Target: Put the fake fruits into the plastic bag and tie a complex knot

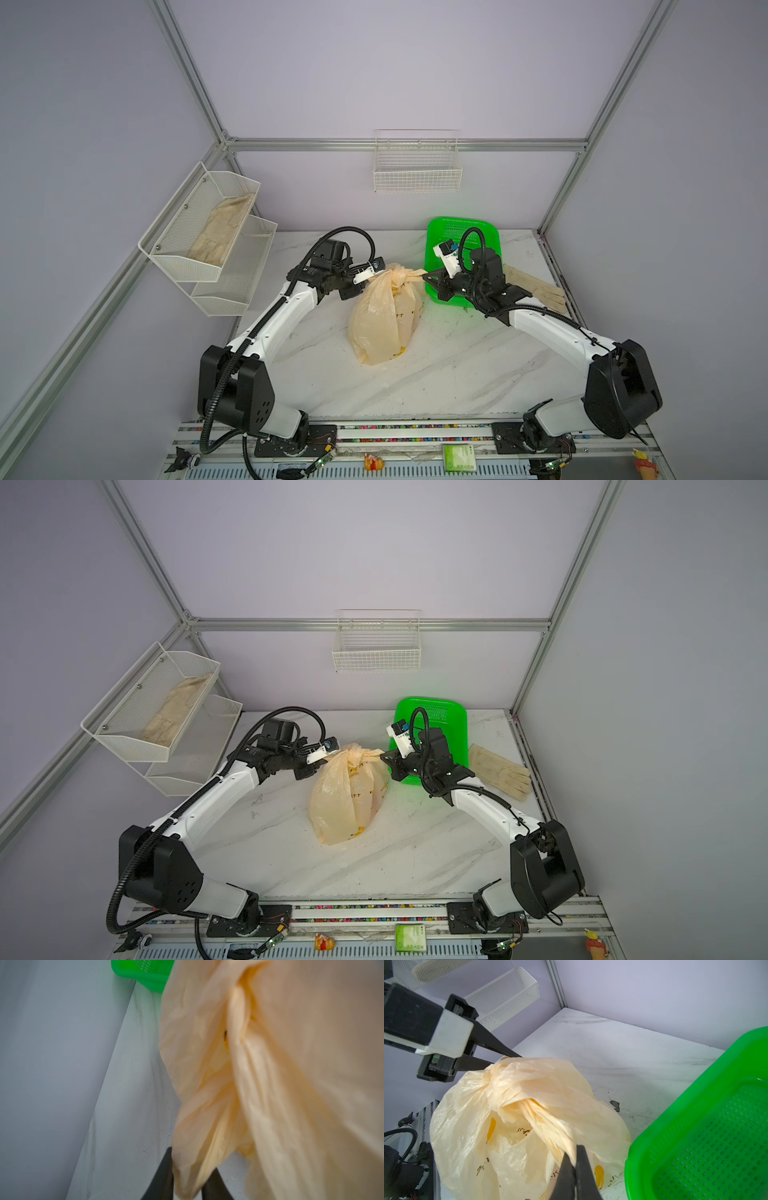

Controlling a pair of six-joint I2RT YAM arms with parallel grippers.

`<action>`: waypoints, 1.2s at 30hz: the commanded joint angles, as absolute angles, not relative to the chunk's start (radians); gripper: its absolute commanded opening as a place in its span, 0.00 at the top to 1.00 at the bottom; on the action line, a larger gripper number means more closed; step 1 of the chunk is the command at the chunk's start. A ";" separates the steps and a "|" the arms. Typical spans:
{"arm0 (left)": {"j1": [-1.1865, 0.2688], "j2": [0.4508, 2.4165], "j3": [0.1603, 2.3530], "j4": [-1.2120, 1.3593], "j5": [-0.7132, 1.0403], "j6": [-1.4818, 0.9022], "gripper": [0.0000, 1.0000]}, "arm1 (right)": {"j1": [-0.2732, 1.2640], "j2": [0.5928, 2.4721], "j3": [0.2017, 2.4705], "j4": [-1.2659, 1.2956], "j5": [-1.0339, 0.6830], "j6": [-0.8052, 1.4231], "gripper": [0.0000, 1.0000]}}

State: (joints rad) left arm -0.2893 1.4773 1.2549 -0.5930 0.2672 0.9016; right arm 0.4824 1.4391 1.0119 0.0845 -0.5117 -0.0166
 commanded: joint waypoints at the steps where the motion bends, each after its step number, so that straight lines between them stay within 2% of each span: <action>1: -0.293 1.437 1.335 -0.582 0.298 0.901 0.90 | 0.479 1.441 1.016 0.082 -0.500 -0.040 1.00; 3: -0.293 1.430 1.332 -0.583 0.296 0.899 1.00 | 0.479 1.438 1.015 0.080 -0.498 -0.041 1.00; 7: -0.293 1.423 1.331 -0.577 0.269 0.858 1.00 | 0.479 1.427 1.015 0.077 -0.486 -0.036 1.00; 12: -0.293 1.368 1.331 -0.543 0.101 0.721 1.00 | 0.479 1.397 1.006 0.049 -0.382 -0.001 1.00; 21: -0.284 1.341 1.192 -0.496 -0.139 0.695 1.00 | 0.477 1.349 0.912 -0.004 -0.219 0.103 1.00; 32: -0.192 1.363 1.048 -0.481 -0.300 0.682 1.00 | 0.392 1.320 0.766 0.001 -0.216 0.243 1.00; 36: -0.187 1.373 1.045 -0.481 -0.288 0.683 1.00 | 0.377 1.304 0.729 0.022 -0.227 0.247 1.00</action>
State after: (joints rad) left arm -0.2554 1.3796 1.0714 -0.5102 -0.1040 0.7002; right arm 0.4274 1.3365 0.7589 0.0700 -0.3309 0.2214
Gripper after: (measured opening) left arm 0.047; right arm 0.042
